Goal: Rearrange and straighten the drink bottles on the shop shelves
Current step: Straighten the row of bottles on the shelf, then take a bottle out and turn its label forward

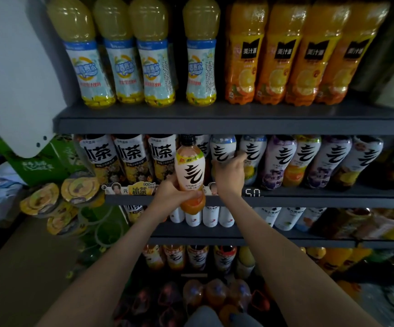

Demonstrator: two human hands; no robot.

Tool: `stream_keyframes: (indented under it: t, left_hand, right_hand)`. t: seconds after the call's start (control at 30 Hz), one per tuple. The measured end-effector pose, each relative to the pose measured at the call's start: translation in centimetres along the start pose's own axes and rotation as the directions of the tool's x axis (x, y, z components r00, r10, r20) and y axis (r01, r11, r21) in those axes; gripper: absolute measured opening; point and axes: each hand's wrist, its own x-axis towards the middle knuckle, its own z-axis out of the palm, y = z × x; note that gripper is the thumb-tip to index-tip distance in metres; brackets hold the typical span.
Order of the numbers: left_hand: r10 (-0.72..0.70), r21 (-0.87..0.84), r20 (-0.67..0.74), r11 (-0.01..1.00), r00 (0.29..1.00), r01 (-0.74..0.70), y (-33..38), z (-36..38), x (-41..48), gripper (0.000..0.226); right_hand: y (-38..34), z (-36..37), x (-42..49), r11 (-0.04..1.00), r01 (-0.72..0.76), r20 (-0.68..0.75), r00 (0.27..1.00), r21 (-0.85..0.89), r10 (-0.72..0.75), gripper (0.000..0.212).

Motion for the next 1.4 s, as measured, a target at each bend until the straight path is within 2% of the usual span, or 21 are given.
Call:
stream_keyframes:
  t: [0.1,0.23,0.37,0.5,0.57,0.63,0.73,0.87,1.03,1.13,1.3,1.4]
  left_hand:
    - [-0.01,-0.011,0.01,1.0,1.0,0.01,0.0,-0.1,-0.3,0.056]
    - [-0.042,-0.029,0.021,0.999,0.999,0.043,0.3,-0.1,-1.1,0.057]
    - [-0.102,-0.042,0.091,0.994,0.991,0.106,1.7,0.5,-2.0,0.054]
    - [-0.171,-0.026,0.206,0.983,0.963,0.18,3.7,2.8,-3.0,0.048]
    - [-0.182,-0.01,0.278,0.981,0.943,0.192,4.5,4.5,-3.4,0.045]
    - [-0.187,0.039,0.344,0.982,0.92,0.185,5.7,6.5,-3.7,0.045]
    - [-0.184,0.134,0.411,0.981,0.893,0.141,7.2,10.3,-3.8,0.053]
    - [-0.149,0.173,0.416,0.981,0.897,0.083,9.2,17.1,-4.6,0.053]
    - [-0.117,0.147,0.397,0.987,0.91,0.063,11.3,27.6,-5.8,0.075]
    - [-0.115,0.151,0.394,0.987,0.912,0.059,12.1,33.5,-6.7,0.056]
    - [-0.09,0.208,0.399,0.978,0.912,0.005,14.0,39.6,-7.8,0.044]
    - [-0.1,0.215,0.465,0.977,0.88,-0.002,14.9,40.8,-7.3,0.055]
  right_hand:
    - [-0.2,0.1,0.2,1.0,-0.011,0.006,1.0,-0.023,0.012,0.036]
    - [-0.5,-1.4,-1.1,1.0,0.001,0.054,0.999,-0.016,-0.001,0.036]
    - [-0.9,-4.8,-2.4,0.995,0.048,0.201,0.977,0.091,-0.065,0.031]
    - [-0.4,-9.3,-3.6,0.976,-0.031,0.518,0.851,0.216,-0.087,0.014]
    - [0.1,-11.8,-4.1,0.982,-0.063,0.607,0.793,0.178,-0.059,0.021]
    - [0.6,-14.2,-4.3,0.994,-0.039,0.644,0.764,0.105,-0.038,0.039]
    - [1.9,-17.5,-3.8,0.991,-0.101,0.633,0.774,0.084,0.025,0.062]
    - [3.8,-23.7,-2.1,0.986,-0.154,0.568,0.818,0.064,0.091,0.07]
    - [8.1,-32.9,0.5,0.981,-0.186,0.479,0.867,0.053,0.138,0.068]
    - [10.8,-38.0,2.2,0.993,-0.122,0.444,0.89,0.008,0.106,0.066]
    - [13.4,-43.4,4.2,0.999,-0.033,0.41,0.911,-0.032,0.043,0.051]
    - [14.6,-44.4,5.2,0.999,-0.045,0.377,0.925,-0.025,0.051,0.047]
